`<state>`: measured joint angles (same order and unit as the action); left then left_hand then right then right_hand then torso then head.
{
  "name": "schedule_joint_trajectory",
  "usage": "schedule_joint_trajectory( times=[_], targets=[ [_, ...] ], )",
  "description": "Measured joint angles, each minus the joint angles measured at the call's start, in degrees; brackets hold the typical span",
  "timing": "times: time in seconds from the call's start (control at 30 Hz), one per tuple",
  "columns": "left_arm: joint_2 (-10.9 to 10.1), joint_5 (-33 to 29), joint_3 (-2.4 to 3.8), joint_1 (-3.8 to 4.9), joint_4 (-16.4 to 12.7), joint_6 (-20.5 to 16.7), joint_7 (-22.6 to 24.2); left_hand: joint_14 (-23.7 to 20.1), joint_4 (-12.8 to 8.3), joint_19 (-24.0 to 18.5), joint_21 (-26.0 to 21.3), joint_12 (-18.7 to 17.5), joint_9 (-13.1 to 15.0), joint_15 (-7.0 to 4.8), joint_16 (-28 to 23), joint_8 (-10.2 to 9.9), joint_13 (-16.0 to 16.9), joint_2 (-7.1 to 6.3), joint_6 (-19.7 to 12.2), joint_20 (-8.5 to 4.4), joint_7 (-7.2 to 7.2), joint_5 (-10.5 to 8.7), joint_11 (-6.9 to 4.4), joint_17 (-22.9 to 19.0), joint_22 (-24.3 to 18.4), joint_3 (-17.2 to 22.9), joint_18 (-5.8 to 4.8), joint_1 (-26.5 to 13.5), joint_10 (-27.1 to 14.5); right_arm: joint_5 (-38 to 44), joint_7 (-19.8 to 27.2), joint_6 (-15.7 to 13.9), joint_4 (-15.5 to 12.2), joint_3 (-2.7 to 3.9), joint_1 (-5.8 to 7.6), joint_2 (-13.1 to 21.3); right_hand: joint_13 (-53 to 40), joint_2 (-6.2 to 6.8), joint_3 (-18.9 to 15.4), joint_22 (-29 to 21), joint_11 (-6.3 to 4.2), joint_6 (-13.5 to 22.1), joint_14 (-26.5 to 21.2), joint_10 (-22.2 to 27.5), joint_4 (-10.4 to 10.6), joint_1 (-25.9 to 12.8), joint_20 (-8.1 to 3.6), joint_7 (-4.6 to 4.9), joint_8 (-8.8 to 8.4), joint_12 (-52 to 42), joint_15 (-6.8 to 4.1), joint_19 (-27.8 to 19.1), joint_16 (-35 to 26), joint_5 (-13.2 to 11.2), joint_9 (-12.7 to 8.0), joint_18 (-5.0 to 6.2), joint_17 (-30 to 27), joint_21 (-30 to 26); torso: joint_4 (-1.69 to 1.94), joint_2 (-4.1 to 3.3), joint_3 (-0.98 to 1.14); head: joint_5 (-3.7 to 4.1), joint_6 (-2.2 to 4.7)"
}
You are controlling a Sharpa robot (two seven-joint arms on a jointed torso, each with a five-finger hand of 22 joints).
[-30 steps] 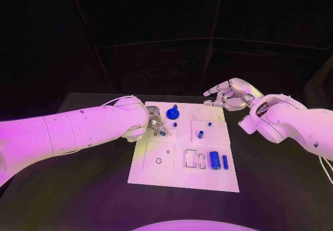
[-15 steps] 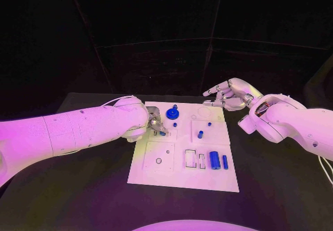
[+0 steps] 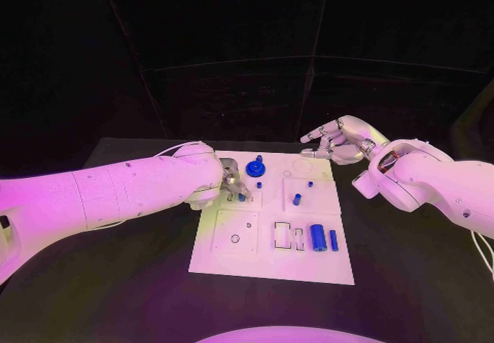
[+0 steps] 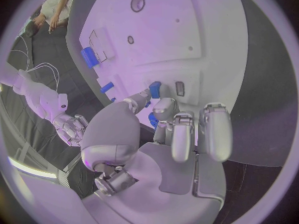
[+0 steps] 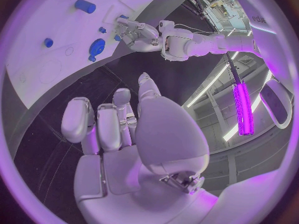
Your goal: Assemble the parts on the task board
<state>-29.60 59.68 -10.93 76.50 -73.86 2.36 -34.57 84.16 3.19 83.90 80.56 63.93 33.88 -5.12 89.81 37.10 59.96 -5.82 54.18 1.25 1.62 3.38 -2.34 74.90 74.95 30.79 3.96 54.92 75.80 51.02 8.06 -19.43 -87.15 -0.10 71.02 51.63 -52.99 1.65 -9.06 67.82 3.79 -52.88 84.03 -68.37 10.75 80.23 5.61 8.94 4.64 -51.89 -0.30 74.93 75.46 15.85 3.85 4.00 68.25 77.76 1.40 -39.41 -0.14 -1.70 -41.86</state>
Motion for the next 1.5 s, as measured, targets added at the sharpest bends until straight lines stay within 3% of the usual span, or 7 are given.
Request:
schedule_joint_trajectory(
  times=[0.4, 0.7, 0.87, 1.03, 1.1, 1.3, 1.5],
  targets=[
    [0.6, -0.1, -0.01, 0.0, 1.1, 1.0, -0.4, -0.2, 4.1, 0.2, 0.5, 0.6, 0.6, -0.21, 0.0, 0.6, 0.3, -0.35, 0.8, -0.2, -0.21, 0.0, 0.0, 0.0, 0.0, -8.5, 0.0, -3.8, 0.0, 0.0, 0.0, 0.0, 0.0, 0.0, 0.0, 0.0, 1.3, -0.24, -0.2, -0.4, 0.0, 0.0, 0.0, 0.8, 0.2, -0.2, 0.21, 0.0, 0.0, 1.3, 0.0, -0.2, -0.3, -0.2, 0.0, 0.0, -0.2, -0.4, 0.0, 0.03, -0.01, 0.15, -0.07],
    [-0.7, -0.1, 0.38, 0.0, 0.6, 0.8, -0.4, -0.2, 7.6, 0.2, 0.5, 0.6, 0.9, -0.62, 0.0, 0.8, -0.1, -2.32, 0.8, -0.61, -0.2, -0.51, -0.21, 0.0, 0.0, -18.1, 0.0, -5.8, 0.2, 0.0, 0.0, 0.1, 0.0, 0.0, 0.0, 0.0, 2.0, -0.47, -0.5, -1.0, 0.0, 0.0, 0.0, 1.2, 0.2, -0.5, 0.22, 0.0, 0.0, 1.8, 0.0, -0.6, -0.6, -0.2, 0.0, 0.92, -0.7, -0.8, 0.07, 0.07, -0.05, 0.26, 0.16],
    [-1.6, -0.3, 2.42, 0.23, -0.2, 0.4, -0.4, -0.2, 9.7, 0.2, -0.2, -0.2, 1.0, -0.62, 0.0, 0.8, -1.0, -2.08, 0.0, -0.61, -0.22, -0.51, -0.13, 0.0, 0.0, -22.1, 0.0, -4.7, -0.2, 0.0, 0.0, 0.1, 0.1, 0.0, 0.0, 0.0, 2.1, -0.47, -0.5, -1.2, 0.0, 0.0, 0.0, 1.2, 0.2, -0.5, 0.22, 0.0, 0.0, 2.1, 0.0, -0.6, -0.6, -0.2, 0.0, 0.91, -0.8, -0.8, 0.07, 0.09, -0.05, 0.29, 0.36],
    [-2.4, -1.3, 5.19, 1.07, -0.8, 0.4, 0.0, -0.2, 9.8, 0.2, -1.2, -3.2, 0.1, -0.6, 0.0, -1.2, -4.2, -1.01, -2.5, -0.61, 0.84, -0.51, 0.71, 0.0, -0.4, -24.1, 0.0, -1.1, -2.7, 0.0, 0.0, 0.1, 0.4, 0.0, 0.0, -0.1, 2.1, -0.47, -0.5, -1.2, 0.0, 0.0, 0.0, 1.2, 0.2, -0.5, 0.22, 0.0, 0.0, 2.1, 0.0, -0.6, -0.6, -0.2, 0.0, 0.91, -0.8, -0.8, 0.07, 0.09, -0.06, 0.29, 0.45],
    [-2.7, -1.8, 6.08, 1.73, -0.7, 0.9, 0.2, -0.2, 10.0, 0.0, -1.5, -4.0, -0.8, 0.07, 0.0, -2.3, -5.1, -0.4, -3.2, -0.39, 1.47, -0.51, 1.25, 0.0, -0.7, -25.3, -0.01, 0.5, -3.4, 0.0, 0.0, 0.1, 0.5, 0.0, 0.0, -0.1, 2.1, -0.47, -0.5, -1.2, 0.0, 0.0, 0.0, 1.2, 0.2, -0.5, 0.22, 0.0, 0.0, 2.1, 0.0, -0.6, -0.6, -0.2, 0.0, 0.9, -0.8, -0.8, 0.07, 0.07, -0.06, 0.35, 0.54],
    [-1.9, -2.9, 7.04, 3.88, 3.5, 4.5, 0.5, -0.1, 10.1, -0.1, -2.1, -4.5, -1.9, 0.28, 0.0, -3.4, -6.0, 0.53, -3.5, 0.11, 1.85, -0.51, 1.73, 0.0, -1.6, -26.9, 0.01, 2.1, -3.9, 0.0, 0.0, 0.2, 0.7, 0.0, 0.0, -0.2, 2.1, -0.46, -0.5, -1.2, 0.0, 0.0, 0.0, 1.2, 0.2, -0.5, 0.22, 0.0, 0.0, 2.1, 0.0, -0.6, -0.6, -0.2, 0.0, 0.9, -0.8, -0.8, 0.07, 0.07, -0.04, 0.4, 0.65],
    [1.7, -3.3, 7.08, 4.46, 11.1, 9.5, 0.4, -0.2, 10.4, -0.3, -2.4, -4.7, -2.5, 0.63, 0.0, -3.9, -6.5, 1.53, -3.7, 0.3, 2.05, -0.51, 1.94, 0.0, -1.9, -27.8, 0.0, 3.1, -4.5, 0.0, -0.1, 0.2, 0.8, 0.0, 0.0, -0.4, 2.2, -0.46, -0.7, -1.3, 0.0, 0.0, 0.0, 1.2, 0.4, -0.5, 0.02, 0.0, 0.0, 2.1, 0.0, -0.8, -0.9, -0.2, 0.0, 0.89, -1.0, -1.1, 0.0, -0.02, -0.02, 0.35, 0.79]
  ],
)
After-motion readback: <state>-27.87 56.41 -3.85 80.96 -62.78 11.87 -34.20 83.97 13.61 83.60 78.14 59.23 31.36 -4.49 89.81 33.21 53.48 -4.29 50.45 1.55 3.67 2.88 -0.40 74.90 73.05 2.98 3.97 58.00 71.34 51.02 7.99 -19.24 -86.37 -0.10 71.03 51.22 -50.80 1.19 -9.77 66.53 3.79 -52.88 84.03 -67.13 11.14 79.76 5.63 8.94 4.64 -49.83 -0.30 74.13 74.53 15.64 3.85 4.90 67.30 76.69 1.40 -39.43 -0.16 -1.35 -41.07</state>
